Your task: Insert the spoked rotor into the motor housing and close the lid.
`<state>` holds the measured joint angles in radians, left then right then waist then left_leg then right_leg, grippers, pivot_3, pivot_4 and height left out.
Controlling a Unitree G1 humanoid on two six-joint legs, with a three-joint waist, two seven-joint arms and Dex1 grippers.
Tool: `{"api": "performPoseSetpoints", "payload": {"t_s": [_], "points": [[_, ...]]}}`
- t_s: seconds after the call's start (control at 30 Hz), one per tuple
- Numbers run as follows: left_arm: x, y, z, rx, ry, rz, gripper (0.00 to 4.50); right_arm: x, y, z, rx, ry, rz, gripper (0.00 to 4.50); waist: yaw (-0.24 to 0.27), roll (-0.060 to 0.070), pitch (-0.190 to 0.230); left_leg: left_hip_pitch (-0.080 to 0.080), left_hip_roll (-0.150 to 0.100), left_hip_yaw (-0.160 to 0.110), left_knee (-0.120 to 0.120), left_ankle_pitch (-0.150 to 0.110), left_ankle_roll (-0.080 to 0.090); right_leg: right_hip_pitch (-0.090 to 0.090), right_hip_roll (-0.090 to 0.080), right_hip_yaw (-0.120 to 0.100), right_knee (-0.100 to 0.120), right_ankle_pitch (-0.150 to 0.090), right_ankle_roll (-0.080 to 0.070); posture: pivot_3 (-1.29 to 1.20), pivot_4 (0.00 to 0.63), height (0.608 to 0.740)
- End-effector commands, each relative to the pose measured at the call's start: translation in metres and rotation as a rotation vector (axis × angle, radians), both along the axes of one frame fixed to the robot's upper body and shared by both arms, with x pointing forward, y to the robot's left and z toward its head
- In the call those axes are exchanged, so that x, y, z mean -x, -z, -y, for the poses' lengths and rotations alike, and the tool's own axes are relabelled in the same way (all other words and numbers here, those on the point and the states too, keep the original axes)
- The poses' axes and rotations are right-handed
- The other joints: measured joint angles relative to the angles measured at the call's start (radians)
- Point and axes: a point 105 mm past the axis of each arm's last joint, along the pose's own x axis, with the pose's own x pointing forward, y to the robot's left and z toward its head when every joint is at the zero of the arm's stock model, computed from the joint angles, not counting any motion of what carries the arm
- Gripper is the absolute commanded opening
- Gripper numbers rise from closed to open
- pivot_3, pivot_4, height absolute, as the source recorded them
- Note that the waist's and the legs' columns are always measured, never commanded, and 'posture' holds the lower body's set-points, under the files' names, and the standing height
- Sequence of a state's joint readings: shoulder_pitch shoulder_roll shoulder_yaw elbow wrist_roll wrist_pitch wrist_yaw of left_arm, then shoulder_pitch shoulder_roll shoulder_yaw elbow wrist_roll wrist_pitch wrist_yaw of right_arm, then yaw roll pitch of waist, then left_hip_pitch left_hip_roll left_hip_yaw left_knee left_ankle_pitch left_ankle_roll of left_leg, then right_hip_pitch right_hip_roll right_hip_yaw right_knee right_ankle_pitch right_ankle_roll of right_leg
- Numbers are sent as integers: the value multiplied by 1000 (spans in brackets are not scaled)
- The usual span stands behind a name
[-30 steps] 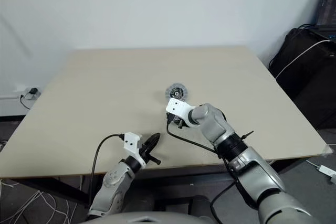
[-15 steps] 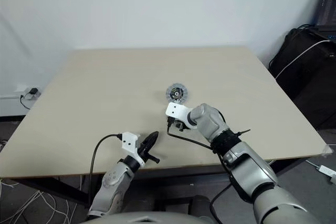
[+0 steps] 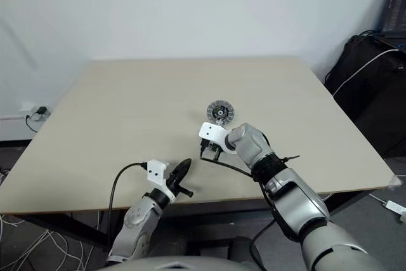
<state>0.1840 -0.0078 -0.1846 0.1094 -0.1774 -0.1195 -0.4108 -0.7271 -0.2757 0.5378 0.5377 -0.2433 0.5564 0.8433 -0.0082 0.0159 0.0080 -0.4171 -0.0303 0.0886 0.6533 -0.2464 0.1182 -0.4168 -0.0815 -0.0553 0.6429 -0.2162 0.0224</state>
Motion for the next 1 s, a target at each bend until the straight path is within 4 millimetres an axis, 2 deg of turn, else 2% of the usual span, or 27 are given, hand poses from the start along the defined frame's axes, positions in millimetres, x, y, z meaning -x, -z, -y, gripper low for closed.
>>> {"api": "performPoseSetpoints", "payload": {"t_s": [0.03, 0.13, 0.23, 0.4, 0.53, 0.63, 0.87, 1.0], "points": [[-4, -10, 2, 21, -11, 44, 0, 3, -20, 3, -104, 57, -5, 100, 3, 0, 0, -1, 0, 0, 0, 0, 0, 0, 0, 0, -1, 0, 0, 0, 0, 740], [-3, -9, 2, 23, -12, 41, 0, 21, -24, 5, -158, 68, -44, 100, 11, 0, 0, -4, 0, 0, 0, 0, 0, -4, 0, 0, -1, -1, 0, 0, 0, 740], [-2, -8, 2, 25, -11, 37, 0, 39, -26, 8, -183, 100, -69, 100, 13, 0, 0, -15, 0, 0, 2, 0, 0, -13, 0, 0, -1, -1, 0, 0, 0, 740], [0, -7, 3, 26, -2, 31, 0, 70, -31, 8, -247, 204, -114, 100, 24, 0, 0, -15, 0, 0, 2, -1, 1, -13, 0, 0, -2, -2, -2, 0, 0, 740], [1, -6, 3, 23, 12, 26, 0, 84, -37, 4, -294, 291, -144, 100, 25, 0, 0, -15, 0, 0, 2, -1, 2, -13, -1, 0, -1, -1, -2, 0, 0, 740], [1, -6, 5, 22, 24, 24, 0, 84, -40, -4, -344, 373, -159, 100, 23, -1, 1, -14, 0, 0, 2, -1, 2, -13, -1, -1, -1, -1, -1, 0, 0, 740], [-1, -8, 6, 19, 40, 27, 0, 63, -34, -20, -426, 641, -192, 100, 21, -1, 1, -14, 1, 0, 3, 0, 0, -13, 0, -3, 0, -1, -1, 0, 0, 740], [0, -8, 4, 16, 27, 25, 0, 57, -29, -23, -426, 712, -198, 100, 19, 0, 0, -14, 1, 0, 3, 0, 0, -12, 0, -3, 0, 0, 0, 0, 0, 740]]}}
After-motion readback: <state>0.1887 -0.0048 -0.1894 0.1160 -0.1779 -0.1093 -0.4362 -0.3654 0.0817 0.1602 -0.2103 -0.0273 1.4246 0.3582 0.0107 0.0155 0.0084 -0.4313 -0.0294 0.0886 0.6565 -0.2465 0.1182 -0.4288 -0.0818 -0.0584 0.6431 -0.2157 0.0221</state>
